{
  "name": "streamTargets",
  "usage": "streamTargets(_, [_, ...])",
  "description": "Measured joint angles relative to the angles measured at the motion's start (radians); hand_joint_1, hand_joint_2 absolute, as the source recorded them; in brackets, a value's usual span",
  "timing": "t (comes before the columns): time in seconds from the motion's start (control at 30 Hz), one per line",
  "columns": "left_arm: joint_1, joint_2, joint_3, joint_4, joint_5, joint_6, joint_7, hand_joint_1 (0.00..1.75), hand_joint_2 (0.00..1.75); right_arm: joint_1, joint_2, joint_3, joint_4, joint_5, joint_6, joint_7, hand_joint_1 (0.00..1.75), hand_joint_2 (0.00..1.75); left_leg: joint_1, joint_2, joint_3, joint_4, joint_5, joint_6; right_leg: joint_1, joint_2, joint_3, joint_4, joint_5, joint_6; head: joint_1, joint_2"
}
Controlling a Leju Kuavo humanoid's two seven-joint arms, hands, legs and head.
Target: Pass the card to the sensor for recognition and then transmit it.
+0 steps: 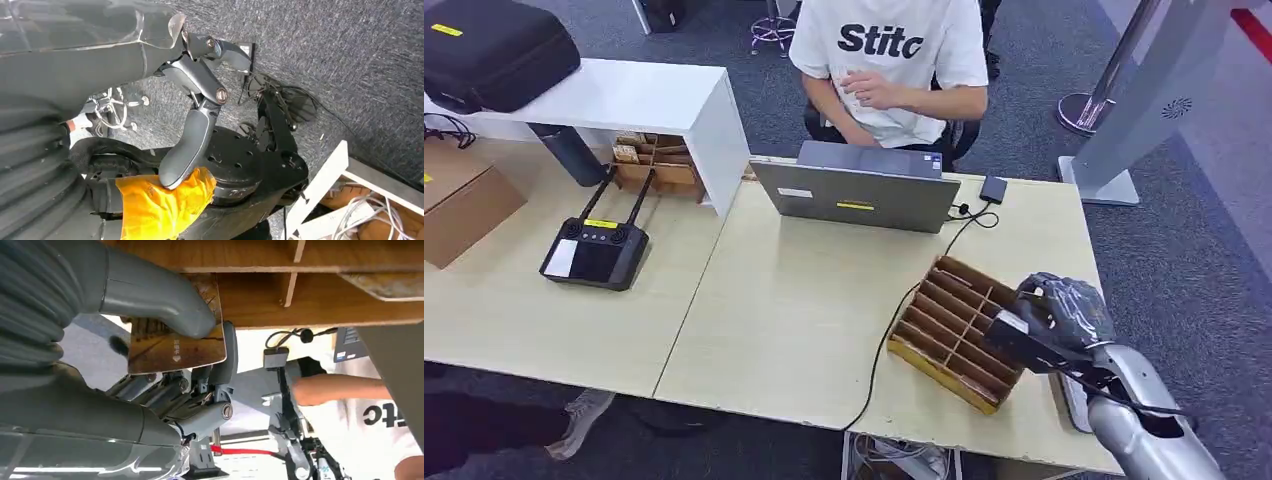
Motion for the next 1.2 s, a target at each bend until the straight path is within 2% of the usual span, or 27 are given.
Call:
streamTargets(0.33, [0.000, 0.000, 0.000, 0.000, -0.001, 0.000, -0.001, 0.00, 1.75, 0.010, 0.002, -0.001, -0.001, 0.002, -0.037, -0.014, 1.75, 1.75, 0.000, 0.000, 0.000, 0.000, 0.000, 0.000, 0.000, 0.000, 0.000, 0.000, 0.000, 0.000, 0.000, 0.000])
streamTargets(0.5, [0.000, 0.000, 0.000, 0.000, -0.003, 0.000, -0.010, 0.00, 1.75, 0.003, 0.004, -0.026, -0.039, -0.013, -0.097, -0.046, 1.75, 1.75, 0.000, 0.000, -0.001, 0.000, 0.000, 0.000, 0.000, 0.000, 0.000, 0.000, 0.000, 0.000, 0.000, 0.000])
streamTargets(0.7, [-0.018, 0.000, 0.010, 0.010, -0.022, -0.028, -0.043, 0.00, 1.75, -0.100, 0.006, -0.072, -0.128, -0.035, -0.130, -0.075, 1.75, 1.75, 0.000, 0.000, -0.001, 0.000, 0.001, 0.000, 0.000, 0.000, 0.000, 0.001, 0.001, 0.000, 0.000, 0.000])
streamTargets(0.93, [-0.039, 0.000, 0.029, 0.036, -0.038, -0.052, -0.054, 0.00, 1.75, -0.199, 0.013, -0.080, -0.177, -0.046, -0.135, -0.087, 1.75, 1.75, 0.000, 0.000, -0.001, 0.000, 0.001, 0.000, 0.000, 0.000, 0.000, 0.001, 0.001, -0.001, 0.000, 0.000])
streamTargets(1.0, [-0.049, 0.000, 0.039, 0.046, -0.062, -0.075, -0.058, 0.00, 1.75, -0.238, 0.024, -0.076, -0.177, -0.057, -0.122, -0.087, 1.75, 1.75, 0.000, 0.000, -0.002, 0.000, 0.001, 0.000, 0.000, 0.000, 0.000, 0.001, 0.001, -0.001, 0.000, 0.000])
streamTargets(1.07, [-0.067, 0.000, 0.058, 0.059, -0.095, -0.105, -0.066, 0.00, 1.75, -0.303, 0.043, -0.064, -0.170, -0.064, -0.072, -0.075, 1.75, 1.75, 0.000, 0.001, -0.002, 0.000, 0.001, 0.000, 0.000, 0.001, -0.001, 0.002, 0.001, -0.001, 0.001, 0.000])
streamTargets(1.2, [-0.133, 0.004, 0.129, 0.115, -0.201, -0.200, -0.108, 0.00, 1.75, -0.499, 0.118, 0.005, -0.050, -0.078, 0.052, -0.001, 1.75, 1.75, 0.000, 0.001, -0.002, 0.000, 0.005, -0.002, 0.000, 0.001, -0.002, 0.003, 0.003, -0.003, 0.001, 0.000])
